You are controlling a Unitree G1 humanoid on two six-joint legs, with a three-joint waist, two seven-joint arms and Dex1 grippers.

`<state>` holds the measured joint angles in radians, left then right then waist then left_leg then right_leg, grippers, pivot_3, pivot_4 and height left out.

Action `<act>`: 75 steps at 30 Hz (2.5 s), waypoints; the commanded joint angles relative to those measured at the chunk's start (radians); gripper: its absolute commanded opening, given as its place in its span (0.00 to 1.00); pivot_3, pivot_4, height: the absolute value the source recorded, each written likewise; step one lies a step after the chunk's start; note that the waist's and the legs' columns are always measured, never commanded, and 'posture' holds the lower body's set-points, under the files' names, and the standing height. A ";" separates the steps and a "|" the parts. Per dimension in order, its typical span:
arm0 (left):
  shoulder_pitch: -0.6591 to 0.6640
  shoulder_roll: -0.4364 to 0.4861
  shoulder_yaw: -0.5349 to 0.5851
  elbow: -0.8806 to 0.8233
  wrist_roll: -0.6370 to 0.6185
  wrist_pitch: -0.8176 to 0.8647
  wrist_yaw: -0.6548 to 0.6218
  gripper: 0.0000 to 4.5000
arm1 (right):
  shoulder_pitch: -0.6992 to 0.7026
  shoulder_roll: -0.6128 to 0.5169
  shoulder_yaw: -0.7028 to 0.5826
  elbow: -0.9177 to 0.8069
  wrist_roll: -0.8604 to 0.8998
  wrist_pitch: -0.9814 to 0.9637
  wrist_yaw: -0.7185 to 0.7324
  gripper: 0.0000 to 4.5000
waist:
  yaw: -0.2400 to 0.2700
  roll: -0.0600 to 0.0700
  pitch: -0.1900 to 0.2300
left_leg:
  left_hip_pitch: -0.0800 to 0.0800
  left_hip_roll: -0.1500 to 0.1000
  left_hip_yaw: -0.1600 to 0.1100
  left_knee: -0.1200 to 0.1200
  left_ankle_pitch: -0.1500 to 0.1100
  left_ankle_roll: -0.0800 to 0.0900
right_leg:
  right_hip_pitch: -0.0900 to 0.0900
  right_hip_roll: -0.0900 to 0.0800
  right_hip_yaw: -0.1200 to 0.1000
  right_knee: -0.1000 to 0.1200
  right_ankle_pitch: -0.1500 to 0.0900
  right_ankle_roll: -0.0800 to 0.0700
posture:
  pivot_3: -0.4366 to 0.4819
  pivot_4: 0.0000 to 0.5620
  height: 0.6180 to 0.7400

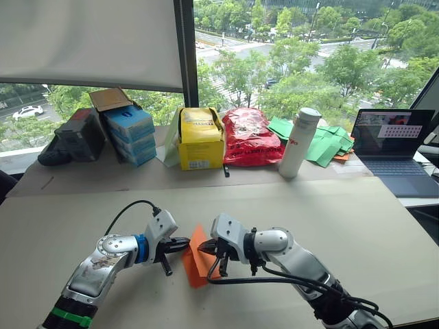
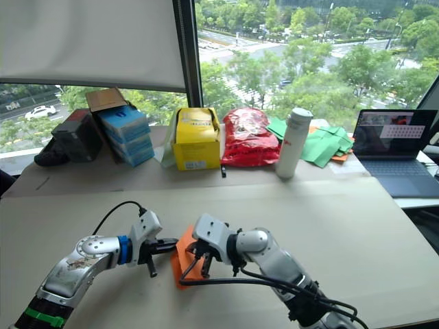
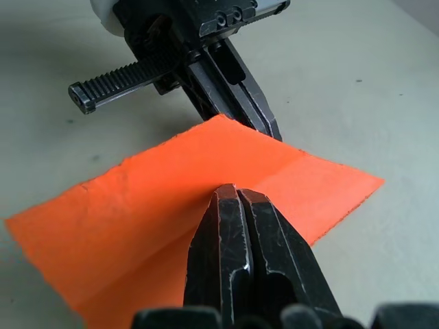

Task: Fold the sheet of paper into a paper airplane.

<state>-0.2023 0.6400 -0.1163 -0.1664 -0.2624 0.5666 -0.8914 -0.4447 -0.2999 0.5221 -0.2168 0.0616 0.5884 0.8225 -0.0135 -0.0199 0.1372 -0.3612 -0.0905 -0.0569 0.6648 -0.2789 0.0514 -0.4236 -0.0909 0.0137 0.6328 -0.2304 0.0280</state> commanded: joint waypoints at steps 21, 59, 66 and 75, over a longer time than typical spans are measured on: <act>0.077 -0.013 0.101 -0.166 -0.133 0.098 0.063 0.01 | -0.018 0.017 0.034 0.110 -0.032 -0.004 -0.006 0.00 | -0.001 0.000 0.000 | -0.001 0.000 0.000 0.000 0.002 -0.004 | -0.001 0.000 0.000 0.000 0.000 0.000 | 0.48 0.27 1.00; 0.155 0.061 -0.083 -0.080 0.074 -0.090 0.044 0.01 | -0.162 0.108 -0.053 0.502 -0.067 -0.220 -0.026 0.00 | -0.003 0.002 -0.001 | 0.009 0.000 0.000 0.000 -0.001 0.001 | 0.003 0.001 0.000 0.000 0.001 -0.002 | 0.48 0.27 1.00; 0.165 0.062 -0.081 -0.097 0.080 -0.087 0.044 0.01 | -0.231 0.152 -0.073 0.646 -0.079 -0.292 -0.040 0.00 | -0.004 0.002 -0.001 | 0.009 0.000 0.000 0.000 -0.001 0.001 | 0.002 0.001 0.000 0.000 0.001 -0.002 | 0.48 0.27 1.00; 0.164 0.057 -0.077 -0.102 0.085 -0.083 0.048 0.01 | -0.215 0.150 -0.062 0.663 -0.092 -0.331 -0.021 0.00 | -0.005 0.003 -0.001 | 0.009 0.000 0.000 0.000 -0.001 0.001 | 0.002 0.001 0.000 0.000 0.001 -0.002 | 0.48 0.27 1.00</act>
<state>-0.0633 0.6873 -0.1604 -0.2923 -0.2009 0.4565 -0.8394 -0.6862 -0.1363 0.4486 0.4379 -0.0051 0.2472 0.7957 -0.0180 -0.0171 0.1358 -0.3525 -0.0905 -0.0567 0.6644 -0.2799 0.0527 -0.4212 -0.0902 0.0141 0.6330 -0.2293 0.0261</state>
